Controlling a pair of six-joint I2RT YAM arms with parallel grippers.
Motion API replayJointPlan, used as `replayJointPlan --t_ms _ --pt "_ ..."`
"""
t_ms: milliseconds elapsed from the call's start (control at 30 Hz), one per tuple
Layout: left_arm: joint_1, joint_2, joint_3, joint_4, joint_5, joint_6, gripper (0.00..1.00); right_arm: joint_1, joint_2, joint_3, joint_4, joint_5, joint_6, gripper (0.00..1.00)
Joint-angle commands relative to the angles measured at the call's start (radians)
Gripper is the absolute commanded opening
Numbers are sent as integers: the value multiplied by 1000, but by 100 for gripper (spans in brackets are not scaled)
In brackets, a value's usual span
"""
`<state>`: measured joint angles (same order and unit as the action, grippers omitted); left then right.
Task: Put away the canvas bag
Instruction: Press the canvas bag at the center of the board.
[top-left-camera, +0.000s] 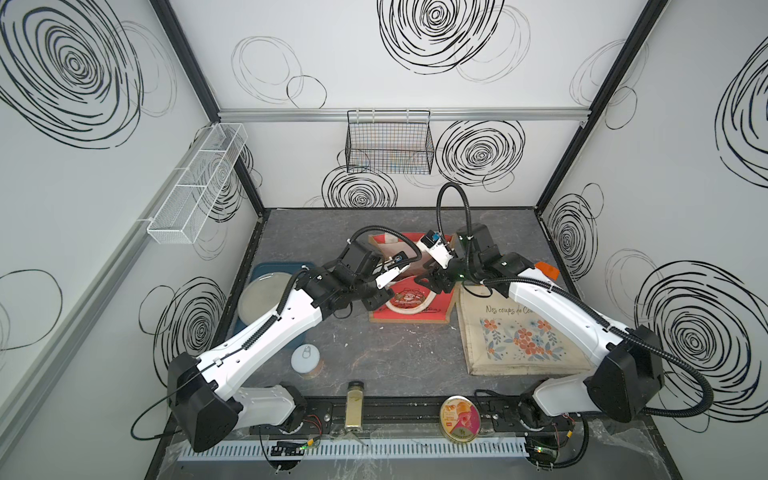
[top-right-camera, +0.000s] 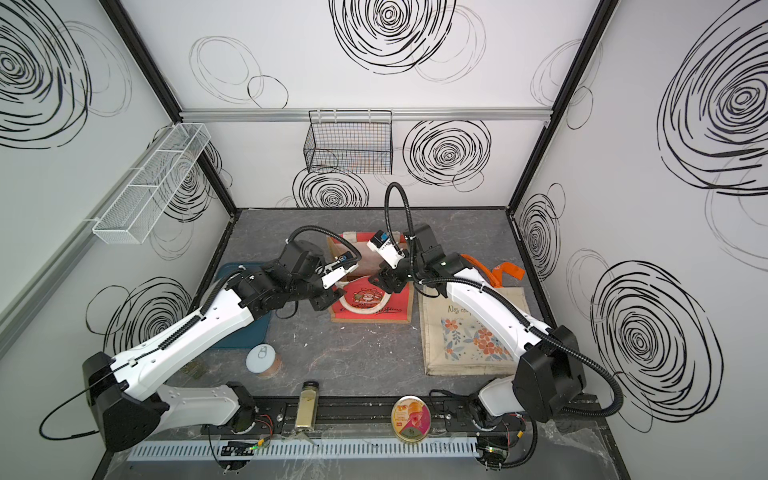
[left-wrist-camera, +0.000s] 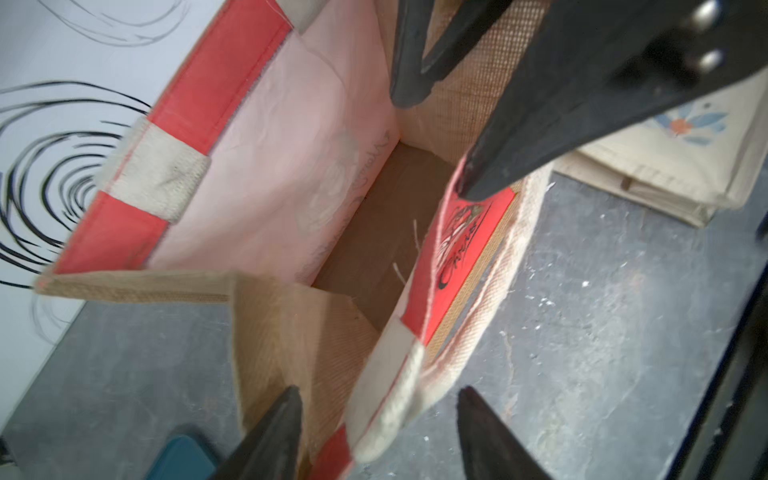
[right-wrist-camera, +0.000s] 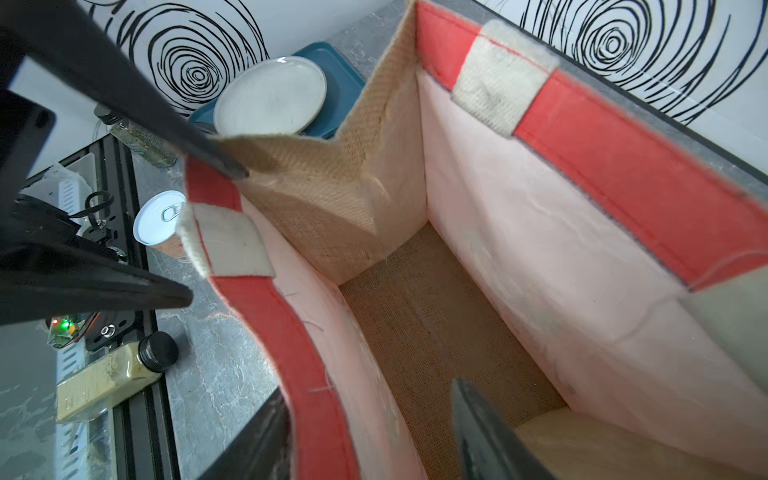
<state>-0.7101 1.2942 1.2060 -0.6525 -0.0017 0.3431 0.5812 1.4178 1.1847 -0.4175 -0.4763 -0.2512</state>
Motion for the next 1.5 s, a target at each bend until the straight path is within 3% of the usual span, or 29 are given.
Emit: replayJointPlan --t_ms 0,33,100,167,233,333,567,633,667,733,800,833,967,1100,1267,1367,1467 --pt "-8 31 6 38 -4 10 33 -4 10 -17 31 -21 -13 61" --pt "-5 36 14 29 -1 3 24 -4 10 -16 33 -18 -13 60" --pt "-3 38 24 18 -5 -6 24 -4 6 -17 41 -13 -12 60" --pt "3 41 38 0 4 -18 14 -4 4 -22 55 -12 -13 60" --pt "15 40 51 -17 30 -29 12 -4 9 -23 63 -12 -14 59" --pt "23 33 66 -38 50 -32 0 -6 15 -30 68 -9 -16 59" --pt "60 43 66 -69 120 -48 1 -9 15 -49 85 -4 -14 58" --pt "70 39 63 -60 131 -56 33 -9 13 -51 90 -5 -13 59" --pt "84 32 65 -54 146 -63 44 -9 12 -51 93 -7 -13 61" --pt "143 12 94 -33 215 -96 59 -7 8 -53 103 -8 -13 65" --pt "221 -17 119 10 290 -150 82 -6 1 -59 117 -11 -17 68" --pt "263 -31 130 35 334 -181 87 -5 -2 -62 125 -9 -22 70" --pt "352 -42 184 51 388 -214 91 12 -14 -67 129 15 -35 72" --pt "357 30 269 -90 322 -59 86 25 -19 -68 133 22 -47 74" --pt "315 96 293 -221 315 55 88 25 1 -51 102 21 -21 79" --pt "221 83 252 -229 188 89 96 23 19 -39 86 16 -8 80" --pt "208 67 212 -221 183 107 99 19 36 -23 67 17 -4 80"
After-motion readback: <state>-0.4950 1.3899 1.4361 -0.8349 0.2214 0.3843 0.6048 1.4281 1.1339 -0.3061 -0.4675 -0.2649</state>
